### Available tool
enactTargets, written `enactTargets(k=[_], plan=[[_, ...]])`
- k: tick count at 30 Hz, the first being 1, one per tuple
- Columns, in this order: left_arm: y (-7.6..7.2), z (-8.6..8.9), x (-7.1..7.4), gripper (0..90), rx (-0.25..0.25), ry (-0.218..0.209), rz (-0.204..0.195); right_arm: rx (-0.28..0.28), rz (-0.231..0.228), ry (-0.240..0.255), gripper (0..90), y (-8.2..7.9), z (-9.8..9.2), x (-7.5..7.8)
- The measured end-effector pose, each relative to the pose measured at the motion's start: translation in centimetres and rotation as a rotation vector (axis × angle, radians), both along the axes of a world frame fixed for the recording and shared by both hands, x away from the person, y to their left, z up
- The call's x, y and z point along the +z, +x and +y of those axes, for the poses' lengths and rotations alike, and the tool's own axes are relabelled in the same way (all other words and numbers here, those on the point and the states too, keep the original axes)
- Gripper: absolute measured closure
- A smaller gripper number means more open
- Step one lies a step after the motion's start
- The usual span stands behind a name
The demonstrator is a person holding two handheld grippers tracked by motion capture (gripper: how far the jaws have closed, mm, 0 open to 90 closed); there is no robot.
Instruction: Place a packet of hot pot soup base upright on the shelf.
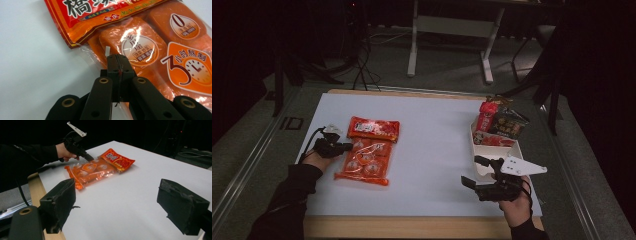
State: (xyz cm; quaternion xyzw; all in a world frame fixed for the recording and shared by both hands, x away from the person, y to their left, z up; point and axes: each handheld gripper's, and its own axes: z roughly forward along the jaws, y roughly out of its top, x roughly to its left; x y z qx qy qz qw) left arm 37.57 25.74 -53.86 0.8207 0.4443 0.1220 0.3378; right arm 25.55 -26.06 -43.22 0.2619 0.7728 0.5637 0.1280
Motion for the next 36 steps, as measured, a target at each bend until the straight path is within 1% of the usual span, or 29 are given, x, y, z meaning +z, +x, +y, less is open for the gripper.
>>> enactTargets(k=[1,4,5,9,11,13,15,19,24,26,29,31,34,35,36], plan=[[0.0,-0.4,0.0,90.0,-0.015,0.004,0.0,-0.001,-0.001,0.0,15.2,0.0,0.0,0.0],[-0.1,-1.7,0.1,90.0,-0.037,0.005,0.002,-0.004,-0.004,0.005,15.3,-0.1,-0.2,0.1],[-0.1,-2.2,0.1,90.0,-0.043,-0.001,0.008,-0.004,-0.004,0.006,15.3,-0.1,-0.2,0.2],[-0.4,-3.7,0.1,90.0,-0.08,-0.003,0.006,-0.005,-0.002,0.009,15.2,-0.1,-0.3,0.2],[-0.5,-4.6,0.1,90.0,-0.093,-0.003,0.003,-0.004,-0.002,0.01,15.3,-0.1,-0.3,0.2],[-0.6,-5.4,0.1,90.0,-0.103,-0.006,0.009,-0.005,-0.006,0.006,15.2,-0.1,-0.3,0.1],[-0.8,-6.3,0.2,90.0,-0.128,0.0,0.012,-0.005,-0.006,0.006,15.3,0.0,-0.3,0.1],[-1.1,-8.2,0.3,90.0,-0.175,-0.004,0.016,-0.006,-0.006,0.006,15.2,0.0,-0.4,0.1],[-1.3,-10.0,0.3,90.0,-0.202,-0.011,0.023,-0.009,-0.006,0.009,15.2,-0.1,-0.5,0.1],[-1.5,-10.7,0.4,90.0,-0.225,-0.006,0.026,-0.009,-0.004,0.011,15.2,-0.1,-0.5,0.1],[-1.8,-11.5,0.4,90.0,-0.248,-0.008,0.025,-0.009,-0.002,0.011,15.2,-0.1,-0.6,0.1],[-2.0,-11.8,0.4,90.0,-0.26,-0.002,0.01,-0.006,-0.004,0.011,15.3,-0.1,-0.6,0.1],[-2.0,-11.4,0.5,90.0,-0.266,-0.016,0.012,-0.007,-0.005,0.01,15.2,-0.1,-0.6,0.2],[-2.2,-11.1,0.6,90.0,-0.272,-0.017,0.017,-0.007,-0.005,0.011,15.3,-0.1,-0.6,0.2],[-2.5,-10.9,0.8,90.0,-0.278,-0.011,0.011,-0.009,-0.006,0.013,15.2,-0.1,-0.7,0.2]])
